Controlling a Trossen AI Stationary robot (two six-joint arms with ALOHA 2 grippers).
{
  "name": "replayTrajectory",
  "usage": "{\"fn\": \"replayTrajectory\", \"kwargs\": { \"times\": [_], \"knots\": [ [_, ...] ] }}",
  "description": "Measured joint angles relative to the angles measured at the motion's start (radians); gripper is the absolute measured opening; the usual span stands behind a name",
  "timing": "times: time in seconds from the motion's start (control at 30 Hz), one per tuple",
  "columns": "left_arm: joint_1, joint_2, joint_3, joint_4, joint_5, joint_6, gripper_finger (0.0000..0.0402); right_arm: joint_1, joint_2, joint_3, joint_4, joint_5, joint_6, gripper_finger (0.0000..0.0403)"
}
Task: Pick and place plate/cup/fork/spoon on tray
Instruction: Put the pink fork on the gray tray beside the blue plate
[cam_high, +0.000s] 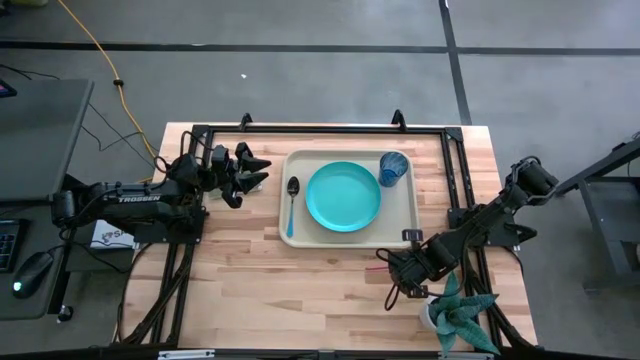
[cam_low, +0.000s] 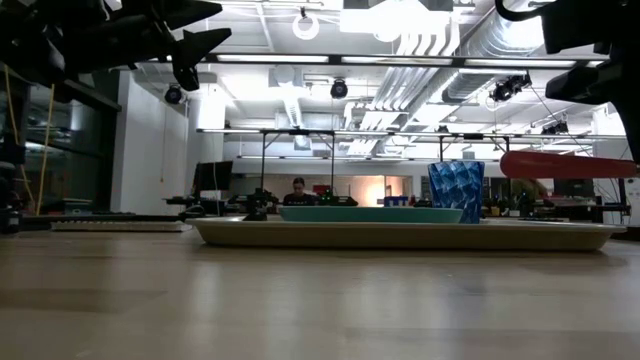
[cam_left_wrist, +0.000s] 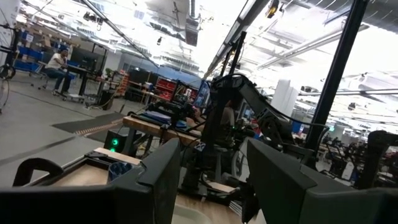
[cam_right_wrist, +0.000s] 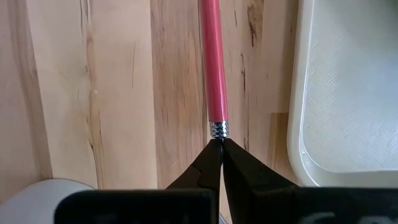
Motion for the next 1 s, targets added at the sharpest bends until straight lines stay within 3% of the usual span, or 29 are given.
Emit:
{"fn": "replayTrajectory", "kwargs": {
  "times": [0.33, 0.5, 0.7, 0.87, 1.0],
  "knots": [
    [0.000, 0.000, 0.000, -0.018, 0.000, 0.000, 0.0168, 0.000, 0.000, 0.000, 0.057, -0.005, -0.003, 0.0000],
    [0.000, 0.000, 0.000, -0.019, -0.014, -0.014, 0.0168, -0.015, 0.000, 0.026, 0.138, -0.021, -0.080, 0.0000],
    [-0.011, 0.002, 0.030, -0.099, -0.015, -0.081, 0.0168, -0.056, 0.000, 0.153, 0.149, 0.173, -0.284, 0.0000],
    [-0.099, 0.041, 0.114, -0.295, -0.012, -0.078, 0.0168, -0.109, 0.000, 0.234, 0.176, 0.346, -0.471, 0.0000],
    [-0.173, 0.119, 0.169, -0.355, -0.033, -0.097, 0.0168, -0.158, 0.000, 0.247, 0.208, 0.429, -0.603, 0.0000]
  ]
}}
